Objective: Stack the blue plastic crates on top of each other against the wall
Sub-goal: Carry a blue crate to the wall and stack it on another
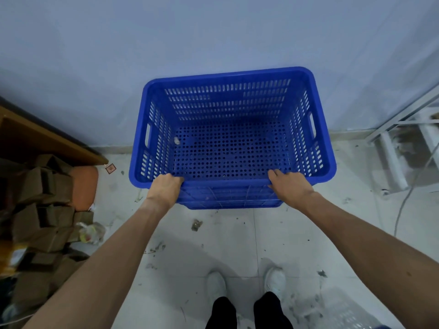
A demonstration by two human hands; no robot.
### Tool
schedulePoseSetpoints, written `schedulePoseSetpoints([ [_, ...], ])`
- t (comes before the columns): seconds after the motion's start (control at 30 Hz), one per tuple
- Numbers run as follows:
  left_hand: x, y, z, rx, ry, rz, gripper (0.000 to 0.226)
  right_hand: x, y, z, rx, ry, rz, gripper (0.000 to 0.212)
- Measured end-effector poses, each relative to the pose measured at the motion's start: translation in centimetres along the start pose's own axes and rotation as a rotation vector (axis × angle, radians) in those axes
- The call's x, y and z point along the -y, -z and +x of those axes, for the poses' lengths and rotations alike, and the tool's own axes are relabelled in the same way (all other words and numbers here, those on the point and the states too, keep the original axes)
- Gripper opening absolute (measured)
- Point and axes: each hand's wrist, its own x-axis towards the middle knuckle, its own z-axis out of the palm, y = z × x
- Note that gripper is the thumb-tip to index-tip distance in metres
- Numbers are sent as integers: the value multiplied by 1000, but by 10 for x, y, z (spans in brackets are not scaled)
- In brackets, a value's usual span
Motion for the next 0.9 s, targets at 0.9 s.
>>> schedulePoseSetpoints([
  [0.9,-61,20,-43,2,-66,-365,63,-43,21,-33,99,-99,372,40],
])
